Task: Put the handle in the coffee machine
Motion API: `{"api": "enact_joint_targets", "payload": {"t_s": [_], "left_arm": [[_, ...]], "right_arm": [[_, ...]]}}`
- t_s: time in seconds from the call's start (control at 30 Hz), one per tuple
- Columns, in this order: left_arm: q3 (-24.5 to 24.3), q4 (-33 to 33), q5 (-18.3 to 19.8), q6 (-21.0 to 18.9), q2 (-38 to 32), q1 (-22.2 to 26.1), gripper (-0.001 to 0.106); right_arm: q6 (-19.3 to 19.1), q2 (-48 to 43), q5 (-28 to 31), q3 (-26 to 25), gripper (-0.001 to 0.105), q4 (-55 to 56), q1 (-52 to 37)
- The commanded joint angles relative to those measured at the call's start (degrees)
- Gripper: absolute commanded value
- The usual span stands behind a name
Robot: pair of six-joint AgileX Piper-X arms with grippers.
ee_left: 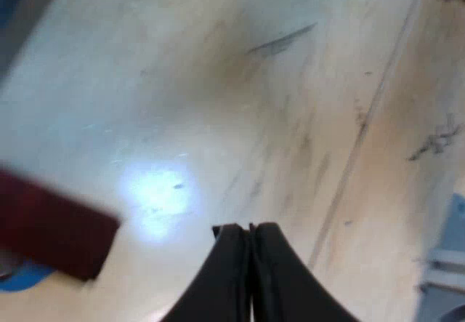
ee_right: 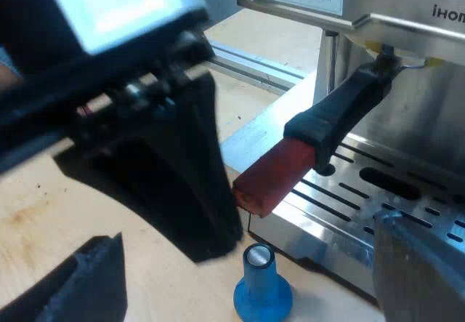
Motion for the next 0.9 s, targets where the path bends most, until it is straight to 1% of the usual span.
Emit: {"api": "enact_joint_targets", "payload": {"t_s": [0.03, 0.1, 0.2, 0.33, 0.4, 0.43, 0.47, 0.5, 0.53, 0.6, 0.63, 0.67, 0.7, 0.73, 0.77, 0.8, 0.9], "left_arm": [[-0.34, 0.60, -4.06, 1.43, -3.44, -0.13, 0.000], [-0.34, 0.73, -8.10, 2.30, -6.61, -0.13, 0.000], [-0.34, 0.73, -10.71, 2.61, -9.85, -0.13, 0.000], [-0.34, 0.73, -11.81, 3.52, -13.47, 0.58, 0.000], [-0.34, 0.73, -12.30, 4.64, -14.68, 1.39, 0.000], [-0.34, 0.73, -13.11, 5.59, -15.50, 2.10, 0.003], [-0.34, 0.92, -13.99, 6.43, -16.24, 2.74, 0.009], [-0.34, 0.98, -14.08, 6.65, -16.49, 2.92, 0.012], [-0.34, 1.16, -14.12, 6.80, -17.19, 3.55, 0.023], [-0.34, 1.50, -14.13, 6.79, -18.33, 4.56, 0.052], [-0.34, 1.56, -14.13, 6.79, -18.69, 4.86, 0.060], [-0.34, 1.58, -14.13, 6.79, -18.79, 5.00, 0.066], [-0.34, 1.67, -14.13, 6.92, -19.29, 5.52, 0.080], [-0.34, 1.76, -14.13, 6.92, -19.59, 5.94, 0.091], [-0.45, 1.90, -13.99, 6.92, -20.09, 6.45, 0.097], [-0.47, 1.90, -13.96, 6.92, -20.31, 6.76, 0.100], [-1.42, 1.89, -13.99, 6.92, -21.31, 8.76, 0.098]], "right_arm": [[-0.75, -0.52, 0.52, -0.65, 0.071, 0.08, 0.12], [-0.75, -0.52, 0.52, -0.65, 0.071, 0.08, 0.12], [-0.62, -0.52, 0.52, -0.65, 0.071, 0.08, 0.12], [-0.02, -0.52, 0.52, -0.65, 0.071, 0.08, 0.12], [0.11, -0.52, 0.19, -0.65, 0.071, 0.24, 0.12], [0.77, -0.52, 0.20, -0.65, 0.071, 0.64, 0.12], [1.90, -0.52, -0.03, -1.23, 0.071, 2.23, 0.12], [2.42, -0.52, -0.21, -1.50, 0.071, 3.08, 0.12], [3.76, -0.52, -0.40, -2.69, 0.071, 5.98, 0.12], [4.24, -0.52, -0.62, -4.97, 0.071, 12.15, 0.12], [4.24, -0.52, -0.67, -5.66, 0.071, 13.05, 0.12], [4.24, -0.52, -0.67, -6.35, 0.071, 14.72, 0.12], [4.24, -0.52, -0.66, -7.52, 0.071, 16.58, 0.01], [4.24, -0.52, -0.83, -8.90, 0.071, 18.36, 0.01], [4.24, -0.52, -1.20, -10.04, 0.071, 19.50, 0.01], [4.24, -0.52, -1.92, -10.89, 0.071, 19.98, 0.01], [3.81, -0.52, -6.46, -14.05, 0.072, 20.51, -0.10]]}}
